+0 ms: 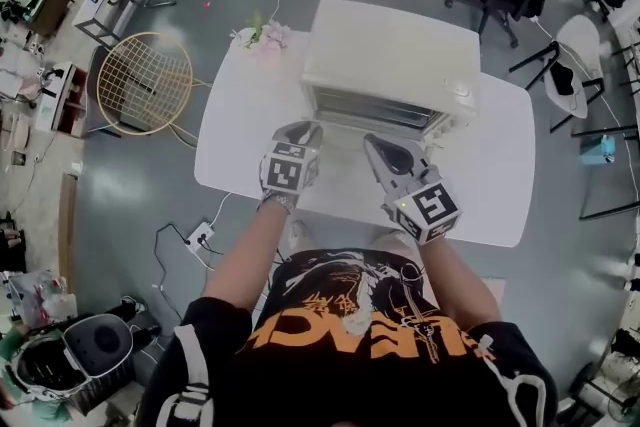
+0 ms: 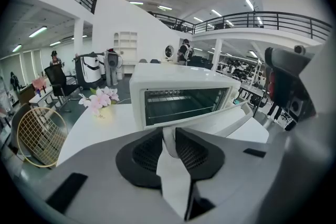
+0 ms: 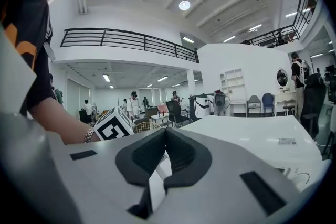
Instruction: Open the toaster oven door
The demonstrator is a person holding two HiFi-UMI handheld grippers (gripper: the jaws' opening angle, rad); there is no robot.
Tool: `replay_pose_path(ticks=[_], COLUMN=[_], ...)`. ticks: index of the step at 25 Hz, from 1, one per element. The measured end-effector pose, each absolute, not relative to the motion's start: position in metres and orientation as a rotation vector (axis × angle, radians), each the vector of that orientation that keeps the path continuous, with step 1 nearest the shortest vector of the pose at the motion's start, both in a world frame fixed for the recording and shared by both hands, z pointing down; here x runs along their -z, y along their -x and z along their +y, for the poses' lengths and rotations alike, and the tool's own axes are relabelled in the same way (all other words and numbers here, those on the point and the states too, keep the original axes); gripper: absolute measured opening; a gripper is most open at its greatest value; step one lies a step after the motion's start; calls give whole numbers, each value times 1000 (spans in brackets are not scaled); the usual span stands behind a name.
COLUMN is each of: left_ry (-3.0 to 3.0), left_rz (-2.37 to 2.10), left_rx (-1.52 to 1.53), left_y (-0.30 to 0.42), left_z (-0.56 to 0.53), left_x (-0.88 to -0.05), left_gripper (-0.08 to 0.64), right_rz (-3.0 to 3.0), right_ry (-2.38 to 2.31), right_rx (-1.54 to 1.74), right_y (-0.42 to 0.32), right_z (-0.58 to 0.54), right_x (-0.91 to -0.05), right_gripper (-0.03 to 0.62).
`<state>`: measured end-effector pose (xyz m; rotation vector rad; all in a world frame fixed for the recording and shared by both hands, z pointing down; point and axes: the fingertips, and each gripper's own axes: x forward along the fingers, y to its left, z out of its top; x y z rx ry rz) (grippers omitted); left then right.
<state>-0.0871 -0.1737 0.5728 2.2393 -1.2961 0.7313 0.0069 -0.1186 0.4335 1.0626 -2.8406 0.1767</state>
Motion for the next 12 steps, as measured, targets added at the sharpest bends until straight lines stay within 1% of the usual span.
replay_pose_path(ticks=[7,12], left_ry=[-2202,-2095], left_rz=[-1274,-1170], left_rx=[-767,-789], left_y=[92,100], left_z=[-136,-103], left_x=[-598,-638], left_gripper=[89,84], right_rz=[-2833,-2826], right_ry=[-1034,-1014], right_rx=[-213,-221], right_y=[0,5], right_z=[-111,-109], right_x=[-444,-449], right_gripper=[14,14])
